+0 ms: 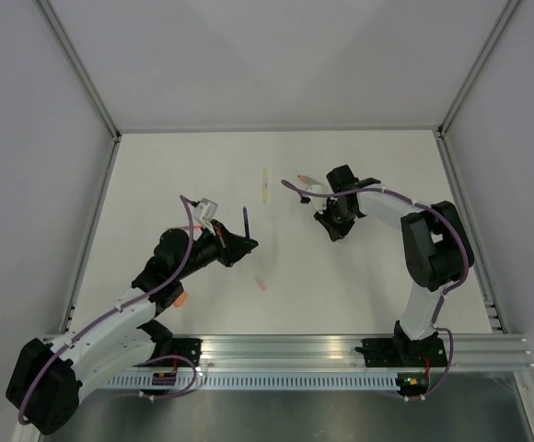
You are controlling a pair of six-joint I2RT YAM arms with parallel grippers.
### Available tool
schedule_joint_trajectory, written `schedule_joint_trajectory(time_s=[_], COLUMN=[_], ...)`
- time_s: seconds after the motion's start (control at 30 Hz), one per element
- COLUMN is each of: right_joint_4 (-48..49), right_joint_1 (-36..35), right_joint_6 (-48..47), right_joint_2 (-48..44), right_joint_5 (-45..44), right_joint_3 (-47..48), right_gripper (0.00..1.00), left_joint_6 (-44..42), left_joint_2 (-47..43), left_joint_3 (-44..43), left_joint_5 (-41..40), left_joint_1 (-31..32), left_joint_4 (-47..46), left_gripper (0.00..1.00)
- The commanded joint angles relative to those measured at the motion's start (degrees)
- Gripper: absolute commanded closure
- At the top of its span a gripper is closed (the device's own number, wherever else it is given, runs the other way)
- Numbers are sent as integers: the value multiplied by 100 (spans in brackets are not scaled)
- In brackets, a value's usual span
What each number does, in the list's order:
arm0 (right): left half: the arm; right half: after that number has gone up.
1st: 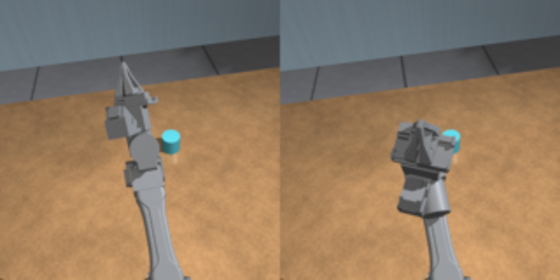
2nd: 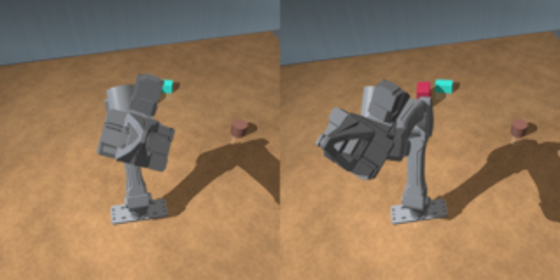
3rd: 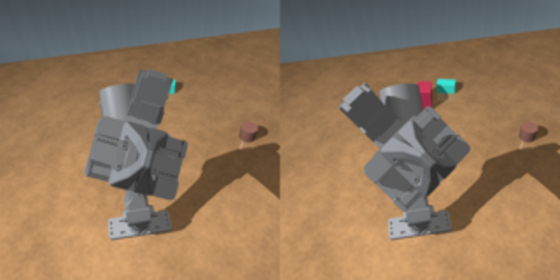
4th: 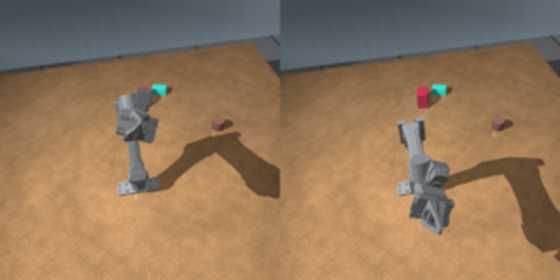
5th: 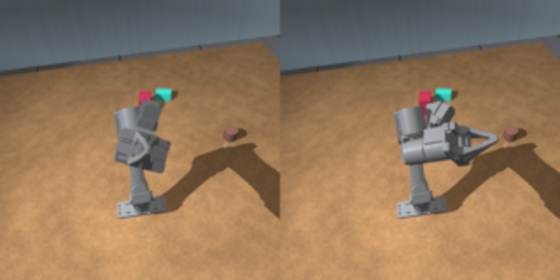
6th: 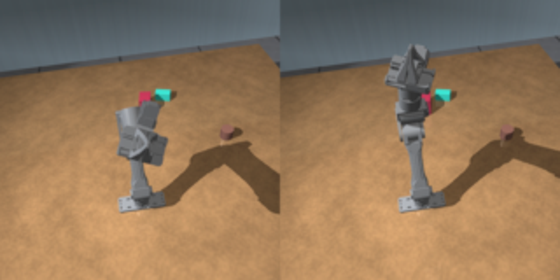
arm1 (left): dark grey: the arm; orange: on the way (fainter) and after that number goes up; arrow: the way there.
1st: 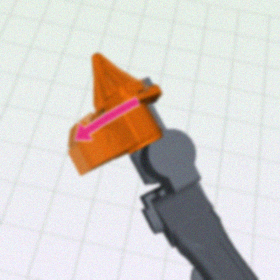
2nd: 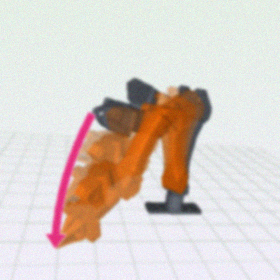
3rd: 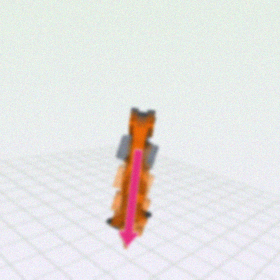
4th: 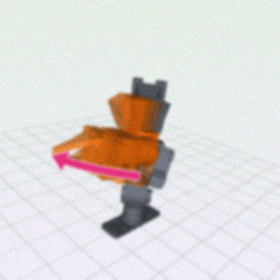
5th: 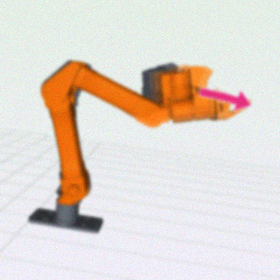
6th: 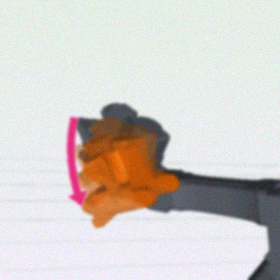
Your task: Insert the pens into the pen caps
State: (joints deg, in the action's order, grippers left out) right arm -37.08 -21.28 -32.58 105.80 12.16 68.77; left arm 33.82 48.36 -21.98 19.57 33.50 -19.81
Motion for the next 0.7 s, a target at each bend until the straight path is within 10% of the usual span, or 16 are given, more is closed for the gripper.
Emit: schedule_joint_trajectory(time_s=[0.0,0.3,0.67], right_joint_4=[-54,324,1594], right_joint_1=[-34,-43,-253], right_joint_6=[401,1024,4520], right_joint_2=[-235,-1307,-2290], right_joint_5=[-108,216,164], right_joint_3=[189,373,1078], right_gripper=[100,100,100], left_joint_6=[-183,-280,-209], left_joint_2=[103,279,323], left_joint_3=[-246,-333,-360], left_joint_5=[-85,-15,749], left_joint_1=[8,8,183], left_joint_4=[-119,-49,-479], left_gripper=[98,98,98])
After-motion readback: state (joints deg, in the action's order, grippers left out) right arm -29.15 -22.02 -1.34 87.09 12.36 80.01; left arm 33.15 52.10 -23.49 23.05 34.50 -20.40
